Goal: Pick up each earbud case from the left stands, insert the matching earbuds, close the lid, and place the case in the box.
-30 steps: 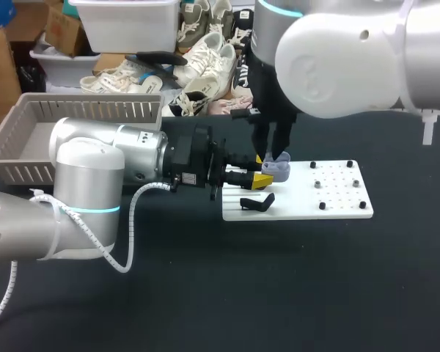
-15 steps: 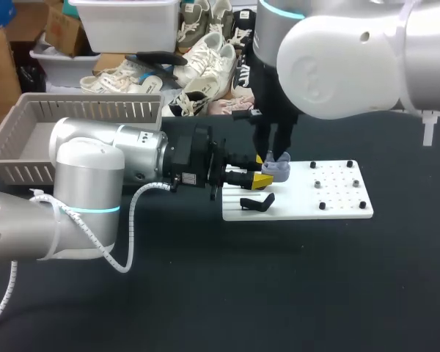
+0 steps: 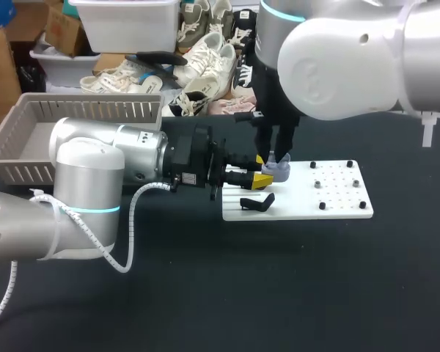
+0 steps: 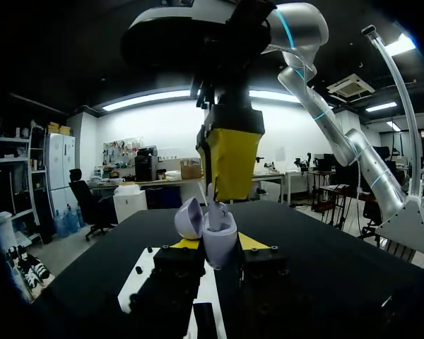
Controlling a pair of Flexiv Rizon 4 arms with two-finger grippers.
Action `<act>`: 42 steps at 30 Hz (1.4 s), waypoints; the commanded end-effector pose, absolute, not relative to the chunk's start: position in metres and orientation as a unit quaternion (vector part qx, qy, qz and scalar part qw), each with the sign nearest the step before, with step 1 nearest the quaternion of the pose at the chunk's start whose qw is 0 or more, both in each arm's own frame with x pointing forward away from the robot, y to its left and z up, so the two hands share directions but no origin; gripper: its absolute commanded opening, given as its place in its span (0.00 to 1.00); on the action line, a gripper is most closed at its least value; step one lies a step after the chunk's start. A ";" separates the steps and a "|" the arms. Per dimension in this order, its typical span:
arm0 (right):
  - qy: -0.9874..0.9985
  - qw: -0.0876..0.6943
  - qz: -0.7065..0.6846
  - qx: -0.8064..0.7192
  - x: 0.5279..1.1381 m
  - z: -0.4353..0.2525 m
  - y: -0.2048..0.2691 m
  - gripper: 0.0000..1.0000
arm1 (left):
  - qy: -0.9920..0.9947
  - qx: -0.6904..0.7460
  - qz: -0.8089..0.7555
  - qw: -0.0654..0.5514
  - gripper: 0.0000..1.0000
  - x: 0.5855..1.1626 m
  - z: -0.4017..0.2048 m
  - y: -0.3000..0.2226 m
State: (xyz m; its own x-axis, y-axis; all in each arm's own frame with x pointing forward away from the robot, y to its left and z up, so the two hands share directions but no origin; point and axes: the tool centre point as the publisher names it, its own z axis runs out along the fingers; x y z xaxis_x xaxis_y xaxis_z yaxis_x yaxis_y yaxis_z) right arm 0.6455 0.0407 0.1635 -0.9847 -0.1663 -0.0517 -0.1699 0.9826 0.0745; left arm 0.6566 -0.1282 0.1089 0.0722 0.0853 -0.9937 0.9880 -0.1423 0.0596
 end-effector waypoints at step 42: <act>0.996 0.024 0.028 -0.085 0.644 0.171 0.037 0.69 | 0.468 0.573 -0.495 0.456 0.00 0.658 0.108 -0.128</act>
State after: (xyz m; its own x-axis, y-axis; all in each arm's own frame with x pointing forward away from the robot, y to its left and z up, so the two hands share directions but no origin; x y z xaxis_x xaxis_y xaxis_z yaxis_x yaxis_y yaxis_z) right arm 0.6520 0.0431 0.1628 -0.9837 -0.1758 -0.0387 -0.1776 0.9829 0.0482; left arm 0.6569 -0.1285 0.1086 0.0723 0.0853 -0.9937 0.9880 -0.1423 0.0596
